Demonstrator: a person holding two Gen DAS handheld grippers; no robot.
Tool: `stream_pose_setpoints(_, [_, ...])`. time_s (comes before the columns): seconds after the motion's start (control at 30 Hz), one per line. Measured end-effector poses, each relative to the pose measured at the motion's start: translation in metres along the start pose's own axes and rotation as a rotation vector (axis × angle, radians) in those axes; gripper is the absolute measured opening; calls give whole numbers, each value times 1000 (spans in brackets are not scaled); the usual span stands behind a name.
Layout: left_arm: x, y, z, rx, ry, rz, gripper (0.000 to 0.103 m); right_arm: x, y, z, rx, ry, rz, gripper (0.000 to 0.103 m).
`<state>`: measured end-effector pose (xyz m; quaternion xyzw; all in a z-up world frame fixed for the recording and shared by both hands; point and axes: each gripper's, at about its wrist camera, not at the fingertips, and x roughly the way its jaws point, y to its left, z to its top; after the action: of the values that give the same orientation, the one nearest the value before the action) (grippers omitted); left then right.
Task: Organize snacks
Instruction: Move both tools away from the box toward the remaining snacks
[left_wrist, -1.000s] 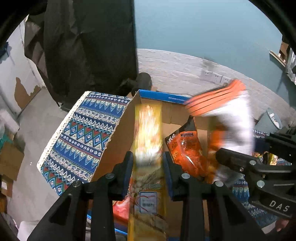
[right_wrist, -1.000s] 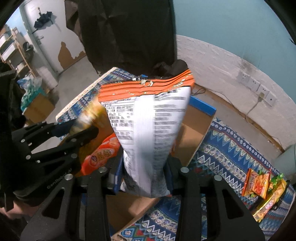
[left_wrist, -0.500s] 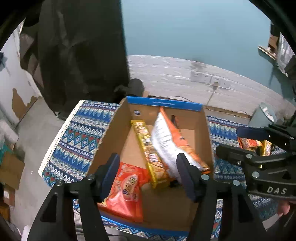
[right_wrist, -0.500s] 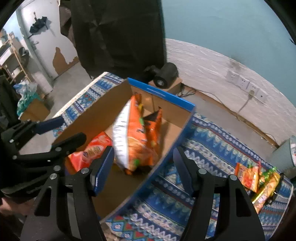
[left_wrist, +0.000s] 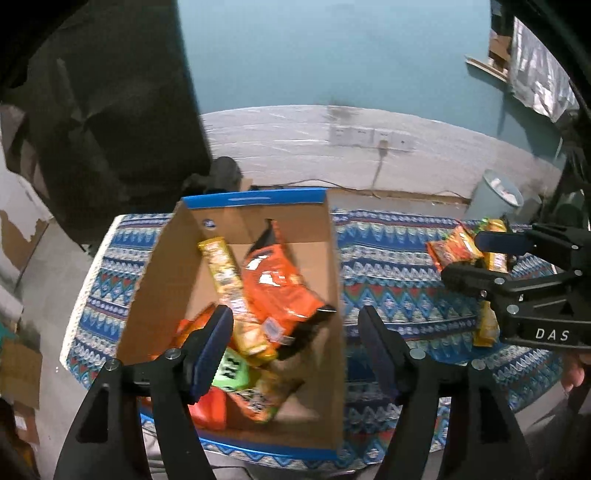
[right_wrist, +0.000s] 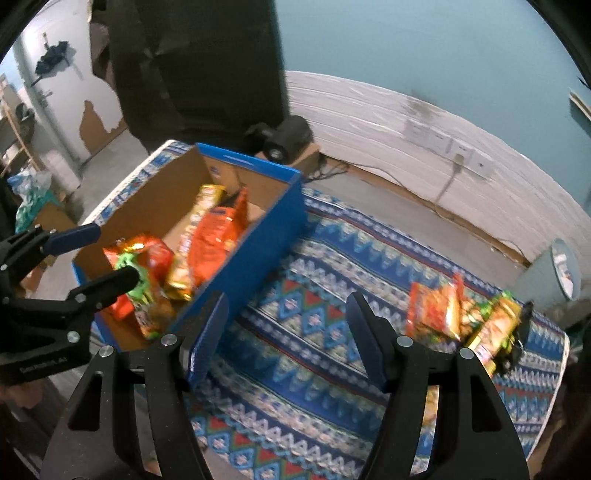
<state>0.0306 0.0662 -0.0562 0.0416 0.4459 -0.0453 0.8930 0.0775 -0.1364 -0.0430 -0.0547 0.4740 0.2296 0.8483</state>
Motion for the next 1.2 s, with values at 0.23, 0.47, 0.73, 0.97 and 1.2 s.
stream_pose_setpoints(0.23, [2, -39, 4, 73, 7, -15, 72, -21, -33, -23, 37, -4, -39, 67])
stream_pose_setpoints(0.47, [3, -82, 7, 152, 7, -40, 74, -41, -61, -46, 73, -13, -72, 67])
stream_pose_setpoints(0.73, [6, -130, 5, 245, 7, -59, 76, -61, -96, -70, 137, -20, -91, 68])
stream_pose_setpoints(0.97, [14, -166, 5, 305, 15, -81, 77, -69, -126, -92, 187, -12, -128, 69])
stream_pose_setpoints(1.2, [36, -205, 3, 356, 49, -114, 77, -74, -152, -109, 230, -13, -157, 69])
